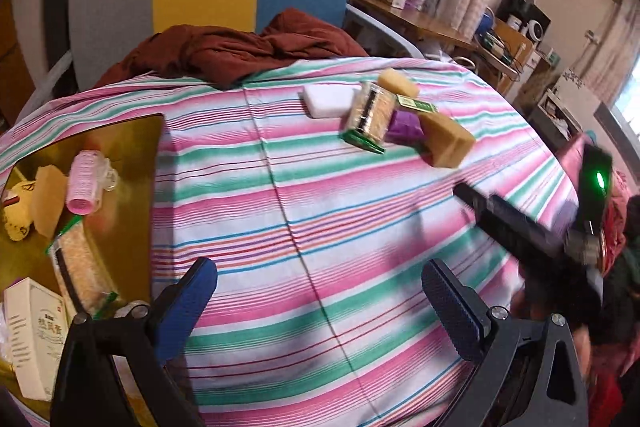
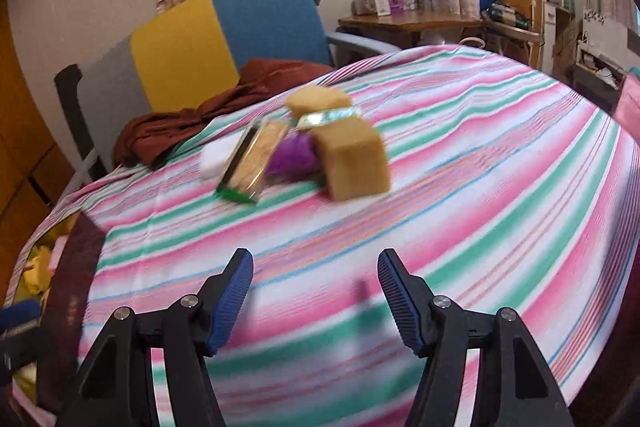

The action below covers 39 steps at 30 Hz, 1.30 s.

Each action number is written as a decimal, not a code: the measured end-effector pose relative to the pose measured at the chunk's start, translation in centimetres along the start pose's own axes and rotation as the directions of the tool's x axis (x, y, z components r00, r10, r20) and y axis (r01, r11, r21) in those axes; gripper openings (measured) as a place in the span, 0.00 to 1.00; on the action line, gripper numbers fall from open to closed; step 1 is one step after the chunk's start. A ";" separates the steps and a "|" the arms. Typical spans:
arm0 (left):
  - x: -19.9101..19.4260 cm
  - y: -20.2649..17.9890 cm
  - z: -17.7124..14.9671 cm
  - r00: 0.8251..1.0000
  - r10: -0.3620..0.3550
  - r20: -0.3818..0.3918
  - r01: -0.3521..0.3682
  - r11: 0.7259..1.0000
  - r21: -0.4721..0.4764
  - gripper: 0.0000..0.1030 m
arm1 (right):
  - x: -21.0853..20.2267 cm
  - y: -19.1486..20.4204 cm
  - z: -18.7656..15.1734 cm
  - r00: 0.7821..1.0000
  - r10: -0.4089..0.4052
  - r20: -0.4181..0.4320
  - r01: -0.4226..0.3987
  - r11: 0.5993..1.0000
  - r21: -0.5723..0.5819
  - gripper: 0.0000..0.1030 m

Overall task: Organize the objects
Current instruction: 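Move both empty grippers back to the remaining items, then grasp a yellow sponge block with the right gripper, then grasp the second rice-cracker packet with the left gripper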

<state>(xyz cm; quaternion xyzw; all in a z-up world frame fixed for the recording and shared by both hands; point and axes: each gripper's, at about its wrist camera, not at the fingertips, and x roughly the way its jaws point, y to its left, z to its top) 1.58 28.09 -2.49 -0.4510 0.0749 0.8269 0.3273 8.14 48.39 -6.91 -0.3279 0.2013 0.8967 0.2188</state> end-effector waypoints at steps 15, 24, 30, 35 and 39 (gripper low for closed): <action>2.5 -1.3 2.0 0.999 0.041 -0.005 -0.041 0.999 0.035 1.00 | 7.2 -2.2 6.0 1.000 -0.017 -0.013 0.017 0.998 -0.057 0.45; 8.6 -2.7 5.3 0.998 0.039 -0.048 -0.037 0.998 0.040 1.00 | 4.0 -4.1 4.0 0.993 -0.086 0.075 0.085 0.996 0.017 0.42; 12.4 -3.6 8.1 0.994 0.100 -0.037 -0.098 0.994 0.047 1.00 | 2.7 -5.8 2.7 0.987 -0.127 0.102 0.116 0.987 0.108 0.43; 15.5 -6.0 10.3 0.991 0.130 -0.001 -0.128 0.975 0.183 1.00 | 2.7 -5.6 2.7 0.983 -0.140 0.116 0.129 0.987 0.099 0.43; 17.9 -7.6 11.3 0.988 0.152 0.025 -0.152 0.945 0.288 0.97 | 2.8 -5.8 2.6 0.984 -0.136 0.118 0.124 0.987 0.104 0.43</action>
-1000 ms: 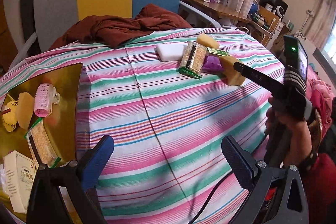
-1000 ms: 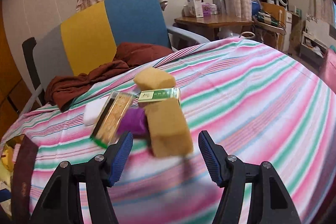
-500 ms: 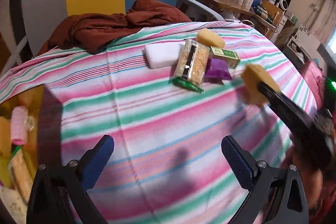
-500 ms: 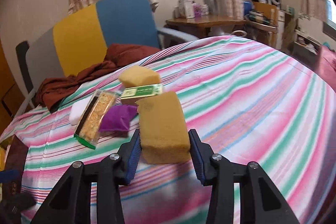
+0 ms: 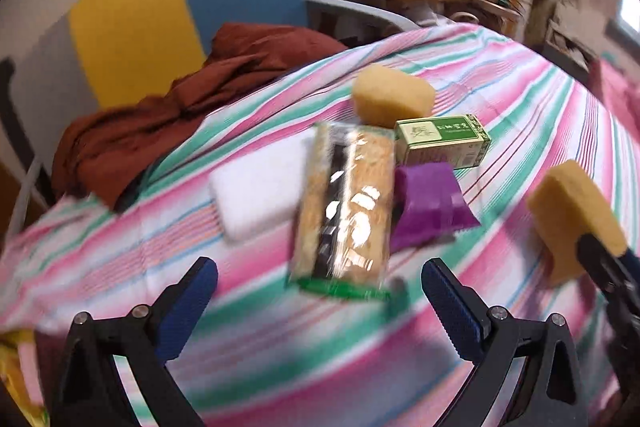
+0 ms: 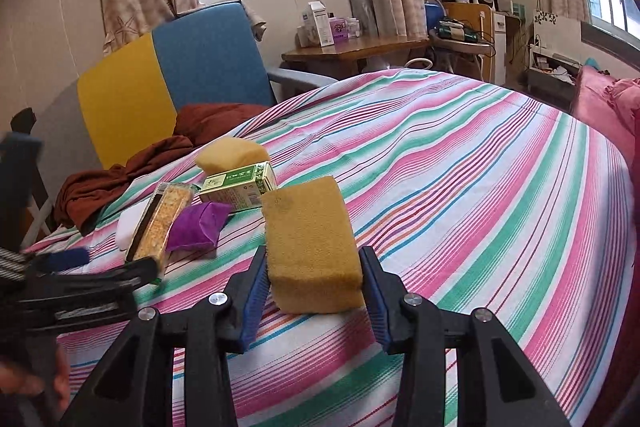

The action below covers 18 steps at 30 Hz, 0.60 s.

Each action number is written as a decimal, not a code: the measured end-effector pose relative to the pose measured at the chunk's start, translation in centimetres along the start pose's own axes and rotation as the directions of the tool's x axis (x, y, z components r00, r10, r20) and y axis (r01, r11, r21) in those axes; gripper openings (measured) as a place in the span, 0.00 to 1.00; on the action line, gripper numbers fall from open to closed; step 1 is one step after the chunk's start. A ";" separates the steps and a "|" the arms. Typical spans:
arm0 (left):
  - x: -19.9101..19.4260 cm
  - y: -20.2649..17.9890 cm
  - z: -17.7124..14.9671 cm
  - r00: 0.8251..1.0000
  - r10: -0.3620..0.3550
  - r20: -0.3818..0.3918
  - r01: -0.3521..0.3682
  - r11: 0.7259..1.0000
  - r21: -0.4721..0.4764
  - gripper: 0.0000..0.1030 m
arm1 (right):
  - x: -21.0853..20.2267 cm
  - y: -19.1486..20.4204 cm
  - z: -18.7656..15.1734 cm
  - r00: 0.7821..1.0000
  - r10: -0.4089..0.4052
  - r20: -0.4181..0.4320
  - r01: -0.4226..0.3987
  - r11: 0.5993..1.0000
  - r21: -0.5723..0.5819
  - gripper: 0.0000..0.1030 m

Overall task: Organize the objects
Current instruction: 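Grasp the second rice-cracker packet with the left gripper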

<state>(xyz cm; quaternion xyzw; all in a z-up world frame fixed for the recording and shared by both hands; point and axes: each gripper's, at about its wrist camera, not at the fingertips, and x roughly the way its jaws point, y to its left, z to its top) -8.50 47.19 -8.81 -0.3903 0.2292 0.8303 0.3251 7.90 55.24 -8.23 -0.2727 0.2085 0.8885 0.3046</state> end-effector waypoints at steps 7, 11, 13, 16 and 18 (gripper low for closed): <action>2.3 0.5 0.5 0.998 -0.060 0.010 0.060 0.998 -0.031 0.66 | 0.0 -0.3 -0.1 1.000 0.013 0.004 -0.013 1.000 0.015 0.43; 1.4 -0.5 -0.3 0.997 -0.042 0.059 0.041 0.999 0.020 0.48 | 0.0 -0.4 -0.3 1.000 0.014 0.004 -0.014 1.000 0.018 0.43; 0.9 -1.2 -0.7 0.997 -0.015 0.081 0.011 0.999 0.050 0.48 | 0.0 -0.3 -0.3 1.000 0.010 0.005 -0.010 1.000 0.014 0.43; 0.2 -1.6 -1.2 0.994 -0.002 0.105 -0.005 0.998 0.067 0.47 | -0.1 -0.1 -0.3 1.000 0.007 0.009 -0.007 1.000 0.013 0.43; -0.4 -1.4 -1.6 0.993 0.004 0.120 -0.011 0.998 0.063 0.47 | 0.0 -0.2 -0.3 1.000 0.009 0.009 -0.009 1.000 0.016 0.43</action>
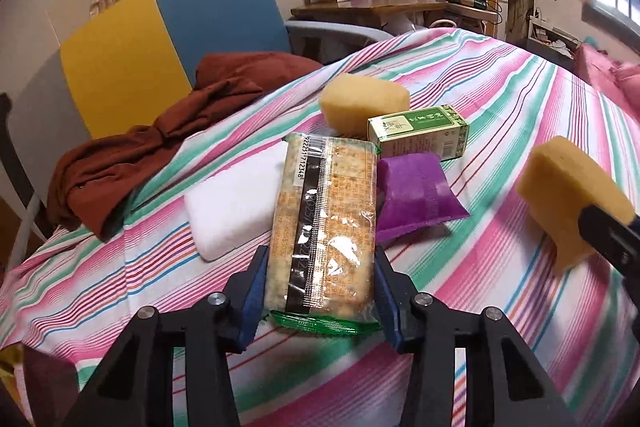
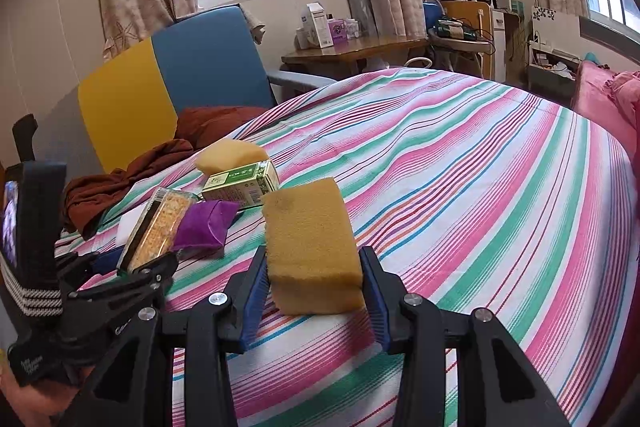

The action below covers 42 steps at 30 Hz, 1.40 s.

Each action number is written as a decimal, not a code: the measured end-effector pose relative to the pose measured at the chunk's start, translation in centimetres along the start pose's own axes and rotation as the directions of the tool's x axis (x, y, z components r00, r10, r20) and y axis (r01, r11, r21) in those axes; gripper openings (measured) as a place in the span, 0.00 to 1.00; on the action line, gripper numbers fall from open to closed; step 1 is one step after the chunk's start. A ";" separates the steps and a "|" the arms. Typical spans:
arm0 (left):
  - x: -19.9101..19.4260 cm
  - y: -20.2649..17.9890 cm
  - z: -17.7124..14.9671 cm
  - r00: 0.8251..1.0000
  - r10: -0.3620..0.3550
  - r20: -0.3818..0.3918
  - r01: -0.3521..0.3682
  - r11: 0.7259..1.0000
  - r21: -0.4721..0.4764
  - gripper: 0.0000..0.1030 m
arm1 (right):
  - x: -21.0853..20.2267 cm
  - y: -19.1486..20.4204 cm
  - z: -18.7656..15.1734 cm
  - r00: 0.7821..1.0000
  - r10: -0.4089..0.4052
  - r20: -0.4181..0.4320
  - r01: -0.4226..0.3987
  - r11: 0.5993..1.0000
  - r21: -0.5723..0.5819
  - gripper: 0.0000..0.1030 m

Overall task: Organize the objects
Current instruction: 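Grasp the second rice-cracker packet with the left gripper, then carry the sponge and cracker packet over the gold tray and release both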

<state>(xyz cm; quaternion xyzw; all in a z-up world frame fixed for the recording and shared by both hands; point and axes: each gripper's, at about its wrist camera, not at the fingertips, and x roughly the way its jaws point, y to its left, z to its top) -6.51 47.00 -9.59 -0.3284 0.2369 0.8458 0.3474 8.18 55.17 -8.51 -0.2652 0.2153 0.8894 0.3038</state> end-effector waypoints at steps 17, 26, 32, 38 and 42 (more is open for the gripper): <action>-6.1 1.9 -5.1 0.997 0.029 0.070 -0.021 0.993 -0.113 0.47 | -3.0 1.1 -1.6 1.000 0.001 -0.006 -0.001 1.000 -0.006 0.42; -10.7 3.7 -8.1 0.996 -0.009 0.094 0.029 0.977 -0.213 0.47 | -6.6 3.4 -2.8 0.995 0.095 -0.030 -0.094 0.995 0.022 0.42; -14.7 6.1 -10.3 0.991 -0.058 0.117 0.089 0.954 -0.286 0.47 | -8.8 7.0 -3.1 0.985 0.169 -0.038 -0.170 0.985 -0.023 0.42; -18.8 10.5 -12.1 0.988 -0.032 0.149 0.085 0.926 -0.368 0.47 | -10.9 11.7 -3.4 0.963 0.262 -0.060 -0.266 0.961 -0.076 0.42; -20.8 15.0 -13.8 0.990 -0.004 0.143 0.070 0.885 -0.461 0.47 | -12.0 15.9 -3.9 0.934 0.344 -0.092 -0.354 0.925 -0.135 0.42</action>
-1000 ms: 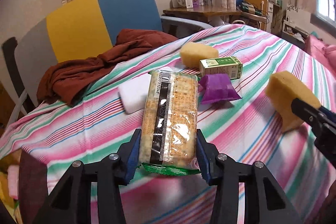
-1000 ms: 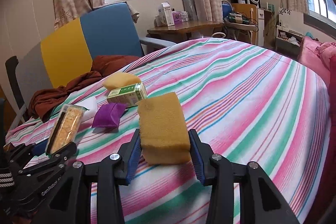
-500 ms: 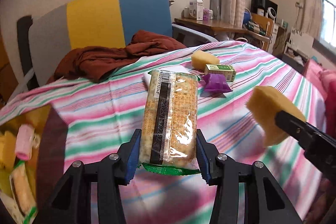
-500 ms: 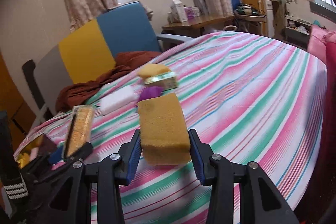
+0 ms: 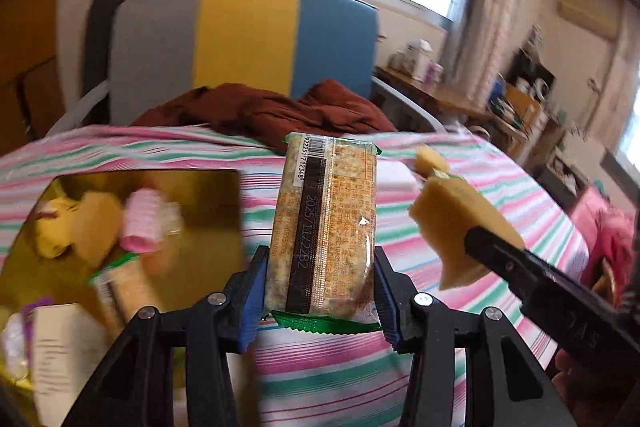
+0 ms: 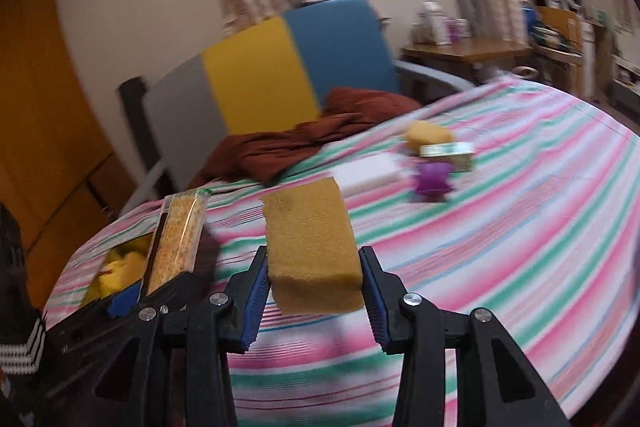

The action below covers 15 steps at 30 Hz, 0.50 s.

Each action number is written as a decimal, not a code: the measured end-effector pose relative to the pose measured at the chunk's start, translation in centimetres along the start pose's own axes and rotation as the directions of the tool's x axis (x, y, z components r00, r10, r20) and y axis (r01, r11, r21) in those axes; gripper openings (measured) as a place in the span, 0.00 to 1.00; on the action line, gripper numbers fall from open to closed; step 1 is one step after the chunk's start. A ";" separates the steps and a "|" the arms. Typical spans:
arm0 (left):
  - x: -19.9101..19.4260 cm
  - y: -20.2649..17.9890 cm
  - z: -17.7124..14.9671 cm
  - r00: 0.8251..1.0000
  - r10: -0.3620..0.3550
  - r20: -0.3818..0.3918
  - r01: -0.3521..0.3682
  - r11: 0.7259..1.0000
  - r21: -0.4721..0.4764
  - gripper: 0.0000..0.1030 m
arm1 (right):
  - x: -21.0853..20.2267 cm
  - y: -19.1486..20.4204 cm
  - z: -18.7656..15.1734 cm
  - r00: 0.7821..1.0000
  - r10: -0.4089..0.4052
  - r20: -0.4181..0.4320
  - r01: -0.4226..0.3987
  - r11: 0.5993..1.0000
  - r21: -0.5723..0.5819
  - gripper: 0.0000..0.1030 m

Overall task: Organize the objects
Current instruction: 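Carry the sponge and cracker packet over the gold tray and release both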

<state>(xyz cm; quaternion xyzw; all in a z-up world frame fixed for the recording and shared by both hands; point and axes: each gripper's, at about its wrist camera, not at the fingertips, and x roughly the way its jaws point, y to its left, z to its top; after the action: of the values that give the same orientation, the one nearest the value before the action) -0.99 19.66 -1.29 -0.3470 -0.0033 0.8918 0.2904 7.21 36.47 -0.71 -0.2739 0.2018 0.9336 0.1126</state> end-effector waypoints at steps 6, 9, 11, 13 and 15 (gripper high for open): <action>-2.6 7.3 0.9 0.998 0.059 -0.005 -0.059 0.986 -0.153 0.47 | 1.5 6.8 -0.2 0.991 0.116 -0.060 -0.121 0.989 -0.088 0.42; -3.5 10.9 1.2 0.995 0.097 -0.018 -0.099 0.974 -0.205 0.47 | 2.6 9.8 -0.6 0.983 0.154 -0.101 -0.166 0.978 -0.124 0.42; -3.7 13.4 1.1 0.995 0.097 -0.037 -0.104 0.958 -0.268 0.47 | 3.5 11.1 -0.7 0.979 0.165 -0.124 -0.181 0.974 -0.134 0.42; -3.8 15.7 0.6 0.994 0.099 -0.055 -0.112 0.938 -0.328 0.47 | 4.6 12.4 -0.8 0.970 0.186 -0.155 -0.207 0.970 -0.128 0.42; -3.8 17.5 0.2 0.989 0.123 -0.077 -0.143 0.921 -0.363 0.47 | 6.0 13.8 -1.0 0.962 0.198 -0.188 -0.224 0.966 -0.128 0.42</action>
<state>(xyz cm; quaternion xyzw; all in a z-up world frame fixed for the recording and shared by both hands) -7.93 3.18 -2.42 -0.4178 -0.1388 0.8836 0.1593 -1.68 24.34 -0.48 -0.3386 0.1692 0.9252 -0.0263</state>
